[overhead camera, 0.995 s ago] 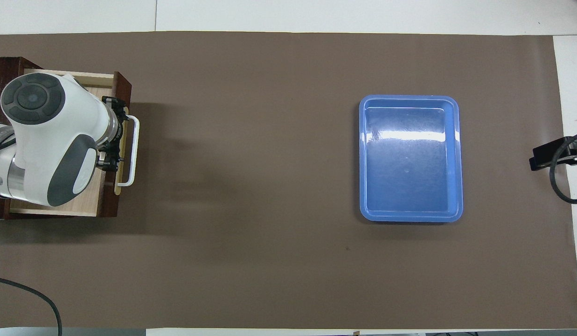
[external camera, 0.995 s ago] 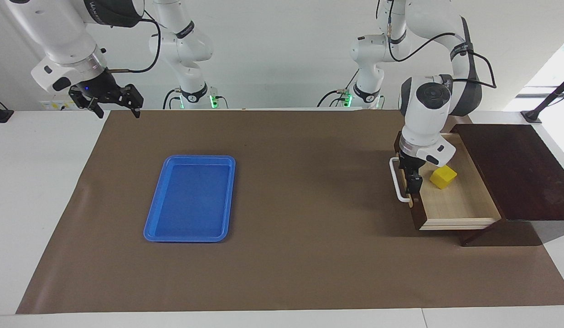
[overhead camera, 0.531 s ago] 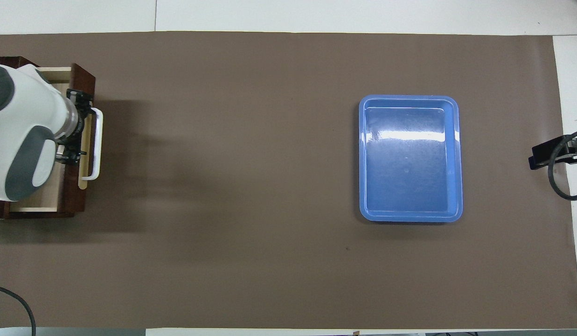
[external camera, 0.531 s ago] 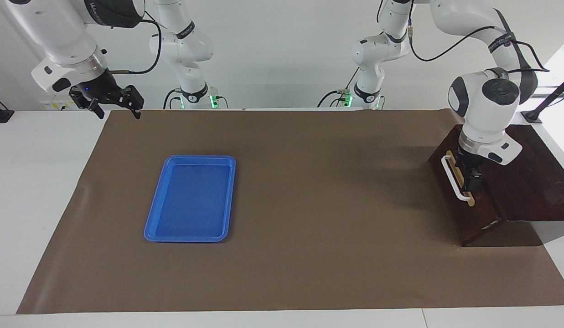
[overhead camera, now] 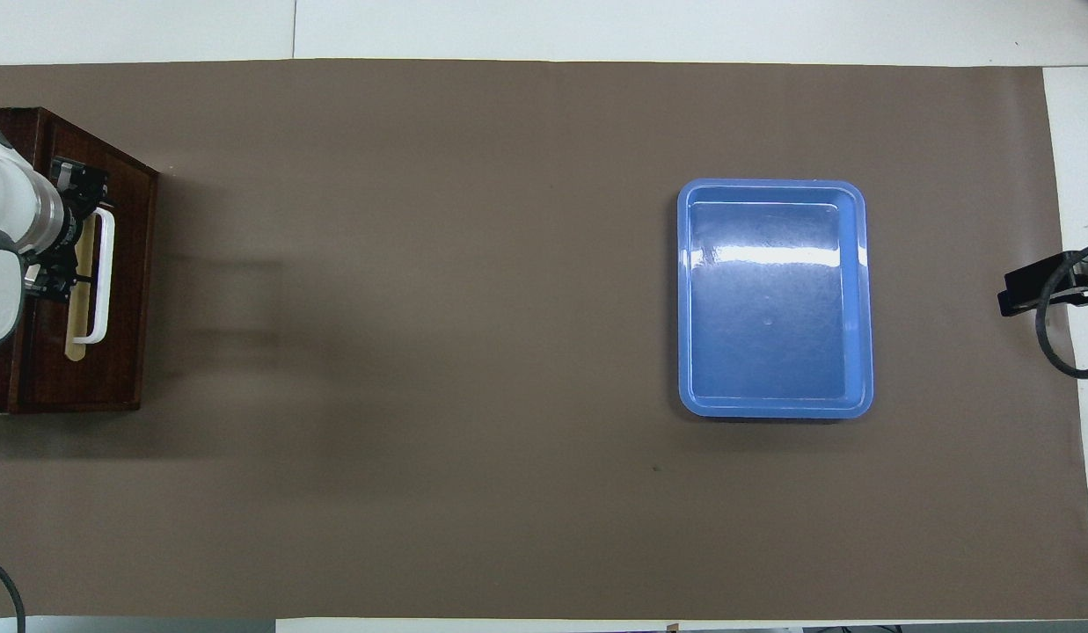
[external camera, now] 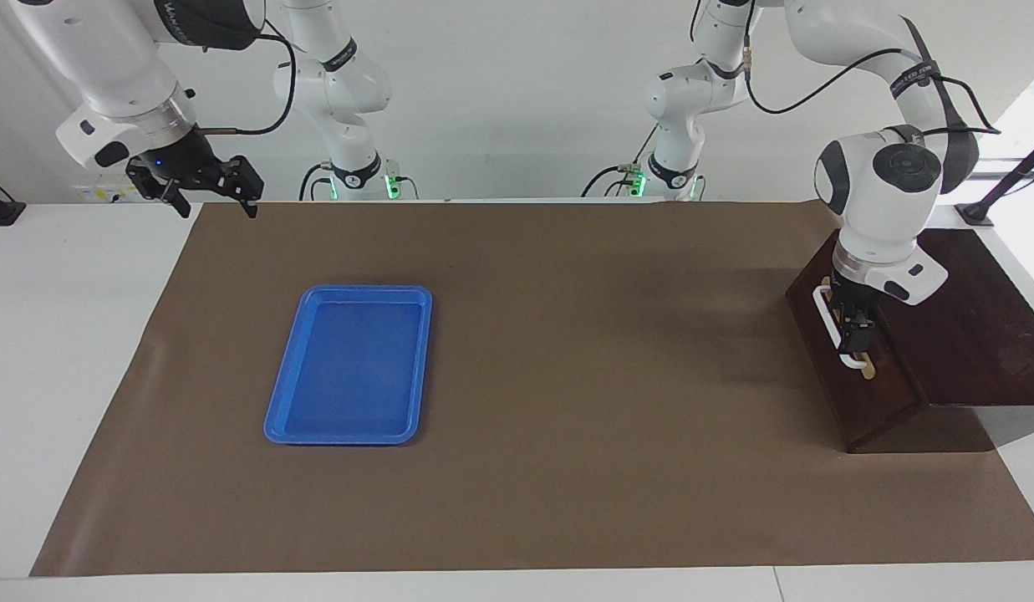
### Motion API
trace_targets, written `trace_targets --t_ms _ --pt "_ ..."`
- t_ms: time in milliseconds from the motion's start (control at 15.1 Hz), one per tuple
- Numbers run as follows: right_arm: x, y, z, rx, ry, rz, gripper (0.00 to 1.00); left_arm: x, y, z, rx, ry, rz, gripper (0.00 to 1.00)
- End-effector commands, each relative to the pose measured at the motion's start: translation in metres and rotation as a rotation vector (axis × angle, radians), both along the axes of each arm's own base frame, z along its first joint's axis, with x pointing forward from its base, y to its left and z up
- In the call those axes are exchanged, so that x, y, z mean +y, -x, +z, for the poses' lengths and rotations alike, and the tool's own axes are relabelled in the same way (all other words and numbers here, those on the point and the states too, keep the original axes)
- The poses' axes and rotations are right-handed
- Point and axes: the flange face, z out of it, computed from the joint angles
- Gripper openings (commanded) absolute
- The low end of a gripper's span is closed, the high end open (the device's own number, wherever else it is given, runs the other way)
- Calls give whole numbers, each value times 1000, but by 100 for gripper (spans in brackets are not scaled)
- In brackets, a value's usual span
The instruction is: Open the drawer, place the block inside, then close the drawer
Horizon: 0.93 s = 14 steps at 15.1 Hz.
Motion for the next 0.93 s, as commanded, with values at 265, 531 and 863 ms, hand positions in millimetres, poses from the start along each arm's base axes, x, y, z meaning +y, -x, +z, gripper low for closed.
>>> trace_targets --t_ms 265,531,863 --pt "3 0 4 -6 -16 -9 100 -39 19 86 157 89 -410 100" --pt "3 1 4 -4 -16 -9 100 -72 41 111 306 206 -687 100" --pt "3 0 4 -6 -16 -9 100 -77 52 118 358 205 -920 100"
